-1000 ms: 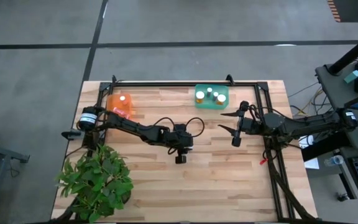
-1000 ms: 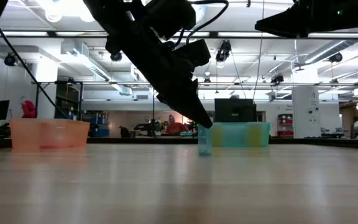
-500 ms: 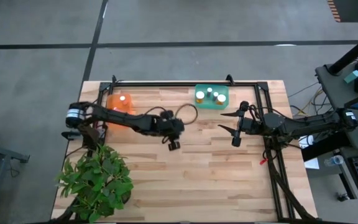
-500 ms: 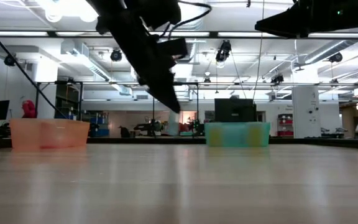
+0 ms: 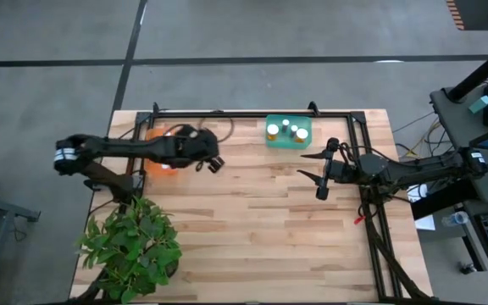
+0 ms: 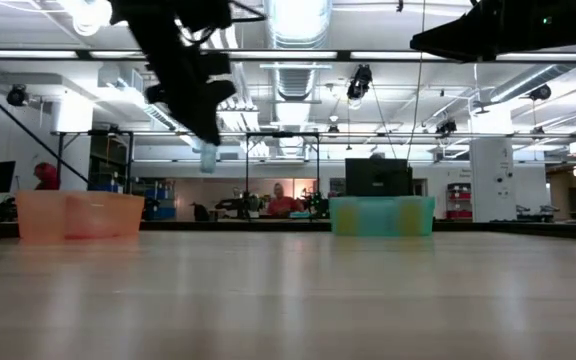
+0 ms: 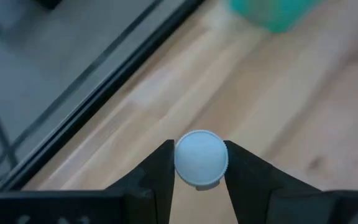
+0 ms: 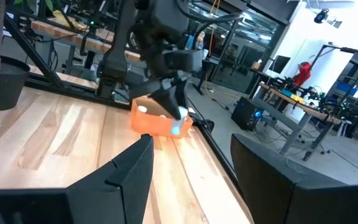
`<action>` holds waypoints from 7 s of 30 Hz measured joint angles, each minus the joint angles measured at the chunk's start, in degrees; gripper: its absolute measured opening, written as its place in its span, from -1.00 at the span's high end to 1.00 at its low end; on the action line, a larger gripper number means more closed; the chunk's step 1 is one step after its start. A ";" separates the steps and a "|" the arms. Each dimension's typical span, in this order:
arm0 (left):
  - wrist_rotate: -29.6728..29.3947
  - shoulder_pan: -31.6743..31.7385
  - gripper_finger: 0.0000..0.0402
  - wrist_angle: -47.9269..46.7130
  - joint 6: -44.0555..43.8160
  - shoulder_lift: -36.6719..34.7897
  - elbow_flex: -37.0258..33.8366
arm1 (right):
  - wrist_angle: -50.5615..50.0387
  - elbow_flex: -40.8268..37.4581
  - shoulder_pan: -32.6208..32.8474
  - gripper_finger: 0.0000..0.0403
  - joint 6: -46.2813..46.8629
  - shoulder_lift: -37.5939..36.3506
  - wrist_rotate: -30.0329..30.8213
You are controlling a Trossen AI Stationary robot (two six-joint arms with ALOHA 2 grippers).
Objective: Pick and place medicine bottles into bin by pill shape (circle, oval)
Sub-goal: Put the blue tablet bottle into the orange bin, then adjust the pink tablet bottle in the orange bin
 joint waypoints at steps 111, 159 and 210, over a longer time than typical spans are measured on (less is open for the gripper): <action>-13.77 -0.51 0.15 8.92 -20.45 -25.59 -22.15 | 0.54 -1.02 0.00 -0.01 -2.94 -0.04 -5.03; 9.47 -0.11 0.97 -19.81 -36.48 -11.53 -20.64 | 0.52 -1.38 -0.55 -0.01 -3.02 0.75 -4.39; 7.42 32.68 0.97 -30.41 -42.50 -6.07 -9.65 | -9.77 -1.38 -6.72 -0.01 -4.05 -0.53 -1.01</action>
